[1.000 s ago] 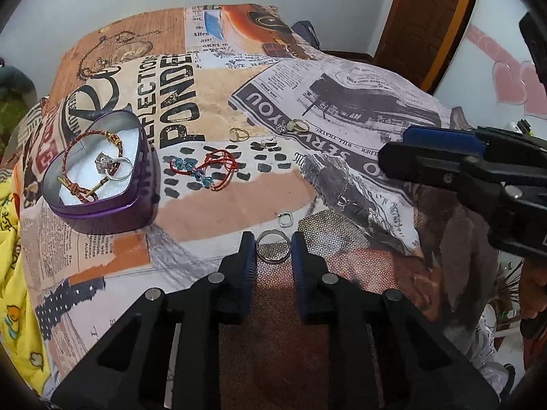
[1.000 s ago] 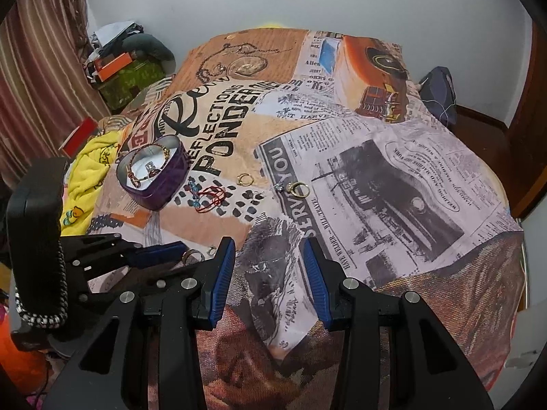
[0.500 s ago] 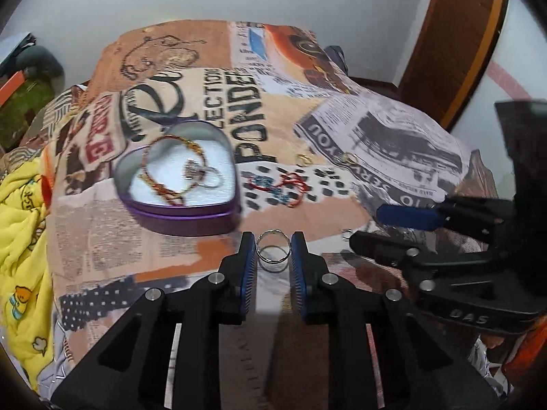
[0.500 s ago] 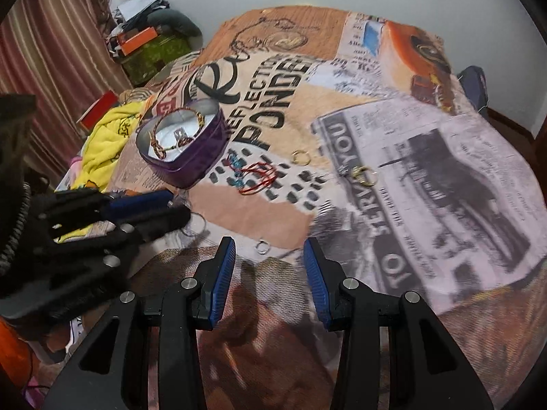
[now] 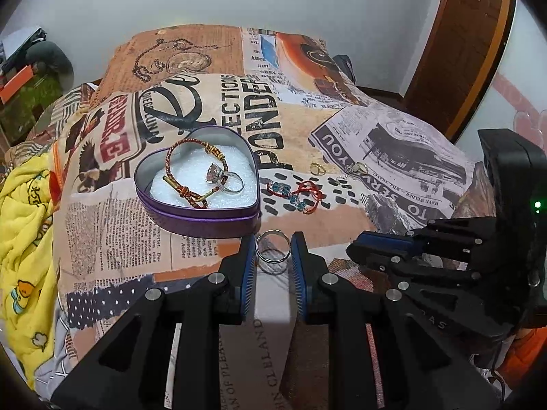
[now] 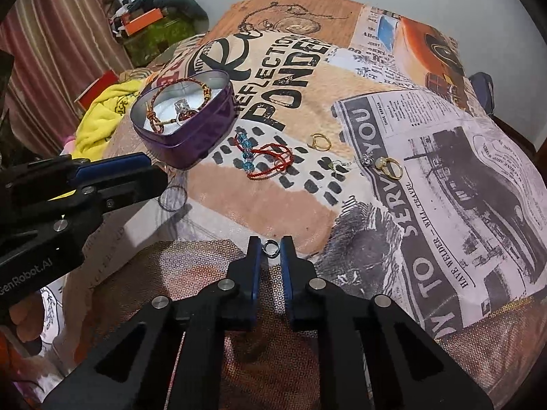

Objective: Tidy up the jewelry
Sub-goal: 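Carry the silver ring to the tin with the left tool while the right tool grasps a small ring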

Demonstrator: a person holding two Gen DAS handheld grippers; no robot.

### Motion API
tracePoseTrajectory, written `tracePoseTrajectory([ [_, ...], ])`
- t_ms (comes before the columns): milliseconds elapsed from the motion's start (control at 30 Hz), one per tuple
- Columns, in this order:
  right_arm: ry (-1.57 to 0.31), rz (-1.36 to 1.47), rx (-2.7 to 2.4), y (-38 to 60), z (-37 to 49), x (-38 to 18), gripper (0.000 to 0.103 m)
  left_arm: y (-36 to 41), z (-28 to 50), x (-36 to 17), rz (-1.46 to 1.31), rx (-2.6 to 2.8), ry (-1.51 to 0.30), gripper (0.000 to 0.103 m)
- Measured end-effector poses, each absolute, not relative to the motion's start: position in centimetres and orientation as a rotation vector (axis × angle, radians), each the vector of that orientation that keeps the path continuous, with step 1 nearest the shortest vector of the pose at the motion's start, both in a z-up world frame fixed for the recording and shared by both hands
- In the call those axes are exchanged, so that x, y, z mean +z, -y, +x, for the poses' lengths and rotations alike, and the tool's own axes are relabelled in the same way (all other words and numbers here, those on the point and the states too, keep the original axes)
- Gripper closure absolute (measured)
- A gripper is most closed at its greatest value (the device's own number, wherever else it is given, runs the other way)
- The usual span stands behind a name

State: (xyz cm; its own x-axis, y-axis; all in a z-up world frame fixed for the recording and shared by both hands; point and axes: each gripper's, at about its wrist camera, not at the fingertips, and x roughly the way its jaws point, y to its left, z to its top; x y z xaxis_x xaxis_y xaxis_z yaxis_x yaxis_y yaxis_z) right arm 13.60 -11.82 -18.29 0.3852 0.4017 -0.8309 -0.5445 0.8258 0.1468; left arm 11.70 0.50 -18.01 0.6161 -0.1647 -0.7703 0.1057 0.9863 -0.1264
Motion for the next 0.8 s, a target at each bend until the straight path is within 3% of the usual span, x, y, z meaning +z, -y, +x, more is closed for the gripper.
tracePoseTrajectory([
  [800, -0.791, -0.080, 0.648, 10.4, 14.3, -10.1, 0.093, -3.6, 10.4, -12.5, -0.093, -0.095, -0.744, 0.083],
])
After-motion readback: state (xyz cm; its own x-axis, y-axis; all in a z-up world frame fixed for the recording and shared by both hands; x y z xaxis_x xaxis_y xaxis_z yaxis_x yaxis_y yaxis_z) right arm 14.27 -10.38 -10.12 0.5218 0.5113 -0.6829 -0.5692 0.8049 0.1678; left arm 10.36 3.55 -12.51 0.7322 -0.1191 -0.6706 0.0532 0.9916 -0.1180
